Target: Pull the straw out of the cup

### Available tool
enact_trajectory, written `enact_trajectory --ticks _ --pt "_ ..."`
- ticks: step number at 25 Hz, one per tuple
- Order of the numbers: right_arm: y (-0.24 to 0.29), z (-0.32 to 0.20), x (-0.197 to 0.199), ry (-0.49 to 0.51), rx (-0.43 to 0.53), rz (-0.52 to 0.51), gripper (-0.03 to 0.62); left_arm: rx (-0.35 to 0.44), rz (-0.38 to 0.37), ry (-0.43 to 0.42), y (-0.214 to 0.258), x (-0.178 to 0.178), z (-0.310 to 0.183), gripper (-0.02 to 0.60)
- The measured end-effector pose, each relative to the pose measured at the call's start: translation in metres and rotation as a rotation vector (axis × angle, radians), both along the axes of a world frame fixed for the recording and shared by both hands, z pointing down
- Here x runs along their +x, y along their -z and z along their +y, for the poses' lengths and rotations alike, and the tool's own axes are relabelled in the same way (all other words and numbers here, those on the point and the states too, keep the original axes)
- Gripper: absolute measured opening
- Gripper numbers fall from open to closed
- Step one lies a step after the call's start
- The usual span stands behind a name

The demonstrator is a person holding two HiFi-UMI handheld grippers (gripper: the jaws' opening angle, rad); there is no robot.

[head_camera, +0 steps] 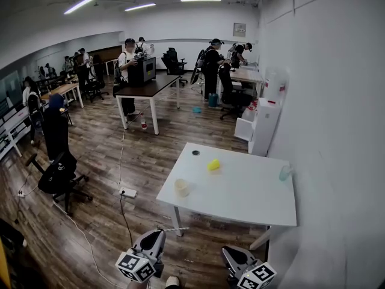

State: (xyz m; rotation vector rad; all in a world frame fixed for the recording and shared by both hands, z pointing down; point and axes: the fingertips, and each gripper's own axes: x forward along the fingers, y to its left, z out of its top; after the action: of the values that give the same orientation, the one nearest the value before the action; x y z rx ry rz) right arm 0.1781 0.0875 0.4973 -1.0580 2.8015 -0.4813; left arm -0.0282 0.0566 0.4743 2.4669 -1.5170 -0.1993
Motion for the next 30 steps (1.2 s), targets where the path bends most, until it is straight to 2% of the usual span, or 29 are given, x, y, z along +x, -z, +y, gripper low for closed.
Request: enact_trajectory --ticks 6,14,23,30 --pt "-0.004 -0.008 -0.014 0.034 0.002 0.022 0.022 -0.007 -0.001 0.008 -0.007 -0.006 -0.01 0.034" --pt "-0.012 -0.042 -0.031 0.021 -0.027 0.024 0.023 -0.014 0.002 -0.003 -0.014 -0.02 -0.049 0.034" --pt "-0.014 -0.1 -0.067 0.035 -0.019 0.047 0.022 -0.019 0.04 -0.001 -0.018 -0.054 -0.109 0.035" --pt "-0.016 -0.151 -0.088 0.015 -0.019 0.063 0.023 -0.03 0.022 -0.031 -0.025 -0.07 -0.165 0.035"
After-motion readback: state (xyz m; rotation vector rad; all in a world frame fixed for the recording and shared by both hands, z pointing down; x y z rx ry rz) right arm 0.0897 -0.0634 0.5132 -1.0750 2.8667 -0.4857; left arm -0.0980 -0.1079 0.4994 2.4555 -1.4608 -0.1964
